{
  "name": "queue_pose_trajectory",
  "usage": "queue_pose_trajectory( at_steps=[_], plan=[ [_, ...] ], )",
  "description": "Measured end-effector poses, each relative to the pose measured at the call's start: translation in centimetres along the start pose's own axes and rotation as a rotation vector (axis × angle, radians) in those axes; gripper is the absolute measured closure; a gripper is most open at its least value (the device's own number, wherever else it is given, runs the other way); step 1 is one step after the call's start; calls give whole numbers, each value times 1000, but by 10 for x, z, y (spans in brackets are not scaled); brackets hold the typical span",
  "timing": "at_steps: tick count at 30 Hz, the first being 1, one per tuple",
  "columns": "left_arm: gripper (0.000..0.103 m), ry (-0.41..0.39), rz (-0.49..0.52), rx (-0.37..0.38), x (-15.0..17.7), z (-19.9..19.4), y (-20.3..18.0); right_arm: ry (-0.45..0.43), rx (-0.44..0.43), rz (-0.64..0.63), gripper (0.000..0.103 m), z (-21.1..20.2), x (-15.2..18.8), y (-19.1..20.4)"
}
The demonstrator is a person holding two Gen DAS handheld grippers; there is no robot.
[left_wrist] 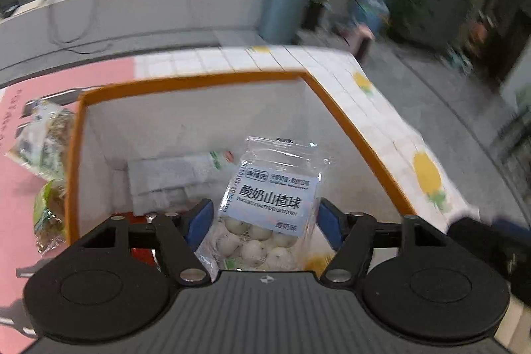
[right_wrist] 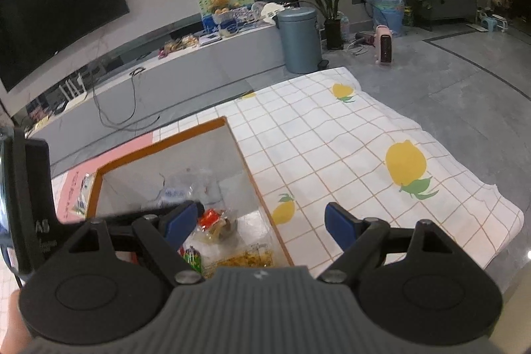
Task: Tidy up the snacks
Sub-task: 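Lower the yogurt-hawthorn bag into the orange box and open the left gripper, then move both grippers back over the green raisin pack and bread bag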
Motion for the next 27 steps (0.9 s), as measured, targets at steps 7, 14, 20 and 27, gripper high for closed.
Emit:
queue_pose_trajectory(
  at_steps=[7, 14, 20, 27],
  plan=[
    [13, -82, 70, -11, -3, -54, 1, 4, 31, 15, 21, 4, 0, -5],
    [12, -183, 91, -67, -3, -134, 24, -31, -30, -12, 21, 2, -1, 17],
    [12, -200, 51, -141, 7, -168, 67, -91, -133, -24, 21, -5, -4, 53],
    [12, -215, -25, -235, 34, -194, 130, -182, -307, -104, 21, -24, 0, 120]
  ],
)
Point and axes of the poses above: each gripper's, at about its wrist camera, not at the fingertips, and z roughly the way its jaws point, y to its left, x to its underside, the point moved 8 cm from there along z, roughly the way its jaws point, and after that the axes turned 2 degrees about -y, right-handed, at the moved point
